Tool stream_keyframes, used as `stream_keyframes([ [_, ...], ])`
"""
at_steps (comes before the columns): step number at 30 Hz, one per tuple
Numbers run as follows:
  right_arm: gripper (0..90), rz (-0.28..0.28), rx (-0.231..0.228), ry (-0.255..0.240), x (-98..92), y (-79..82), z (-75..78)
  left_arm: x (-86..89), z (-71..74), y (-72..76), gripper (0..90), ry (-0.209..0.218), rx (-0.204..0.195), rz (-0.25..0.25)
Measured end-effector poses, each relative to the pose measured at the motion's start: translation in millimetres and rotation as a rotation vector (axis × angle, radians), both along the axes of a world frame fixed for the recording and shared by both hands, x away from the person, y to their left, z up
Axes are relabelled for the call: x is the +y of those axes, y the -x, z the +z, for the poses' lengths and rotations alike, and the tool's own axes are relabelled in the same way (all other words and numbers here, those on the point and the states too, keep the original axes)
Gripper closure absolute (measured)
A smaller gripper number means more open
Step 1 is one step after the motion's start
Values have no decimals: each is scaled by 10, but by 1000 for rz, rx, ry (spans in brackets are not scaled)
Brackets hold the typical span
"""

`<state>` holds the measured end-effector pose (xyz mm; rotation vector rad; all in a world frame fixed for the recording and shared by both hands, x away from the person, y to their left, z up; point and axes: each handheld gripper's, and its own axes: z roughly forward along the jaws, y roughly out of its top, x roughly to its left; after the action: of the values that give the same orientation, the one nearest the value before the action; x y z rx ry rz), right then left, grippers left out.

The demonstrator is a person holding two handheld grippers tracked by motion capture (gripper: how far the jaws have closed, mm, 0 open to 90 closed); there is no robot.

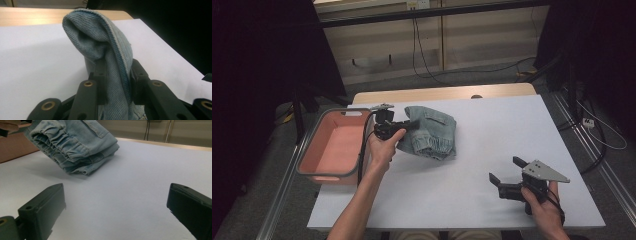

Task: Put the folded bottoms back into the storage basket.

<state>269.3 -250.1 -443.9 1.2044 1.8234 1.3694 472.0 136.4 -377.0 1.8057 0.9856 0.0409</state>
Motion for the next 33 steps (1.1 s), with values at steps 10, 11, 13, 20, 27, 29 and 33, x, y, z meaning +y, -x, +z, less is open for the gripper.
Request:
stream_keyframes([
  [10,18,0,1,-2,4,-3,0,40,191,39,726,-80,-46,-32],
  [11,18,0,1,0,4,-2,0,54,206,50,726,-76,-48,-32],
  [13,18,3,-1,2,2,4,1,91,229,76,726,-69,-56,-36],
  [20,18,4,0,2,3,7,2,118,315,137,726,-93,-75,-46],
  [27,18,4,-4,4,0,14,5,184,381,159,727,-70,-80,-44],
  [29,19,5,-3,6,-1,13,4,208,405,165,728,-68,-85,-35],
  [33,18,8,-3,4,4,14,3,259,445,177,728,-67,-94,-26],
])
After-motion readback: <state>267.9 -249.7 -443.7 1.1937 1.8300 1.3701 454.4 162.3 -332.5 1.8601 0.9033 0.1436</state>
